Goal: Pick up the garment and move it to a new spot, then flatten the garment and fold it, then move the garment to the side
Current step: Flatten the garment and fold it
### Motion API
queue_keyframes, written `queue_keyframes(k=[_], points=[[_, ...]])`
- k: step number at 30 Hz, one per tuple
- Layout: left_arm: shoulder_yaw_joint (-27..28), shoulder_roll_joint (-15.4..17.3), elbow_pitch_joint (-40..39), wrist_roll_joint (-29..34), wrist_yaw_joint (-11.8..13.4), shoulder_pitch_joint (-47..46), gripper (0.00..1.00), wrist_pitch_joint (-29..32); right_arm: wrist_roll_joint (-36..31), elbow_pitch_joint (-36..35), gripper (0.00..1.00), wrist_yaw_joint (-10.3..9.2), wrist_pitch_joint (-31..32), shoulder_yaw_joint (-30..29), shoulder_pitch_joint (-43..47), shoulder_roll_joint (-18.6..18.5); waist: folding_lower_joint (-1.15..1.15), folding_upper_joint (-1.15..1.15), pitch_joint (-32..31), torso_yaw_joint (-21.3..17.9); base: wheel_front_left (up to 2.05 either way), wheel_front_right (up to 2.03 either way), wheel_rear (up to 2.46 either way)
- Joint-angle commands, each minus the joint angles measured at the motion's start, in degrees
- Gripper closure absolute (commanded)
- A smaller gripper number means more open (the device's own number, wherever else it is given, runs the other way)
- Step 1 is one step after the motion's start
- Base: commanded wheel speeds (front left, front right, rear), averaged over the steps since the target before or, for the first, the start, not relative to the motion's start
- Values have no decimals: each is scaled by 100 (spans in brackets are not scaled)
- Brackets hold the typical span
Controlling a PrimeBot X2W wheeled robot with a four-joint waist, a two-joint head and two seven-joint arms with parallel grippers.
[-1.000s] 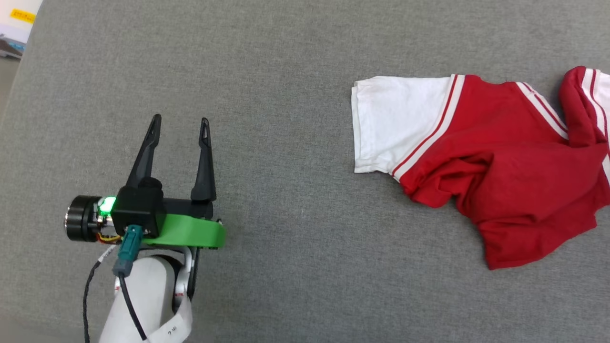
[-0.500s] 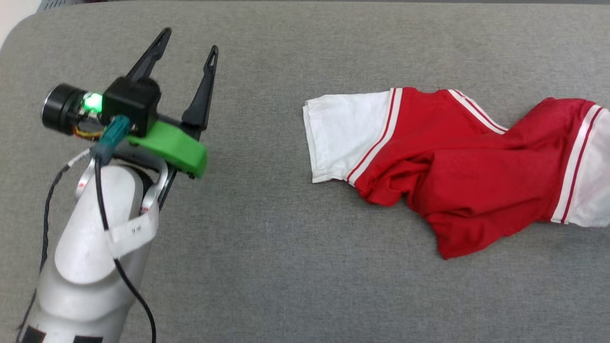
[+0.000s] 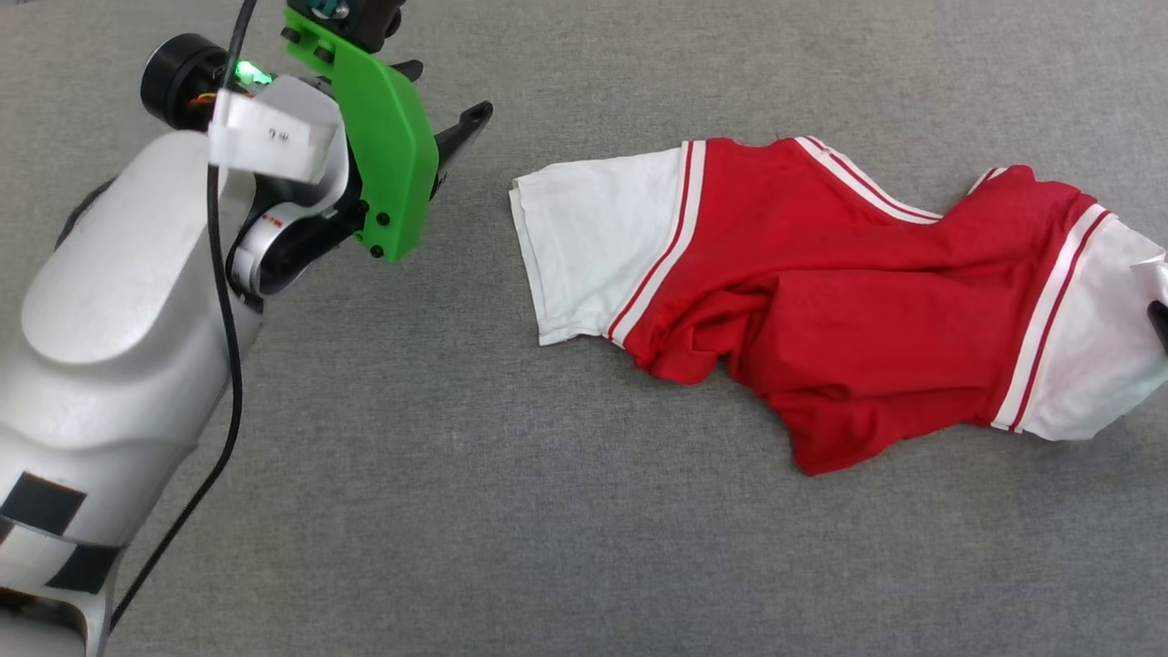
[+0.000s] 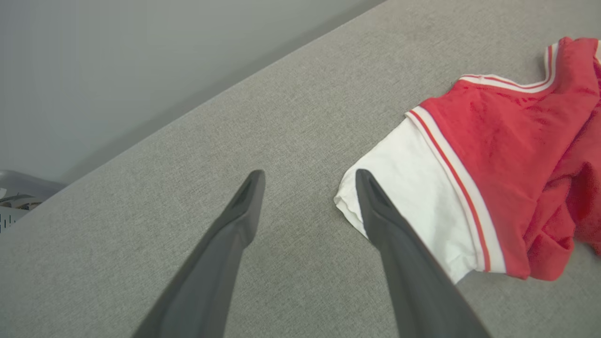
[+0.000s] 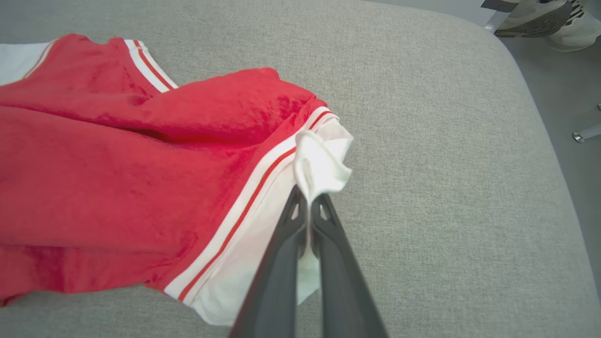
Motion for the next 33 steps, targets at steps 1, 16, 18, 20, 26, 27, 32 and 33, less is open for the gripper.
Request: queue_keyframes(k=[1,16,18,20,26,27,32,33], points=[[-160,63,97,-182,-16,-270,0,275,-21,-33,100,-2,11,38,-13,29,0,0,193,-171,0,0,0],[-1881,43,932,-964,-16,-1391,0,1395,21,132,100,-2,-166,539,-559,84,0,0,918,-635,0,0,0],[-2102,25,1072,-986,-16,-1426,0,1346,26,173,100,-2,-194,609,-622,91,0,0,975,-664,0,0,0],[-2395,26,1184,-1021,-16,-1416,0,1355,33,221,100,-2,-220,678,-670,99,0,0,1001,-685,0,0,0],[-3145,188,1280,-1225,-16,-1348,100,1253,47,391,100,-2,-330,783,-744,79,0,0,949,-686,0,0,0],[-3210,222,1266,-1261,-16,-1340,100,1168,51,416,100,-2,-355,789,-750,64,0,0,906,-670,0,0,0],[-3318,375,1187,-1222,-16,-1407,100,303,40,496,100,-2,-468,752,-762,-33,0,0,619,-546,0,0,0],[-3321,413,1184,-1184,-16,-1426,100,15,32,505,100,-2,-490,731,-751,-65,0,0,532,-507,0,0,0]])
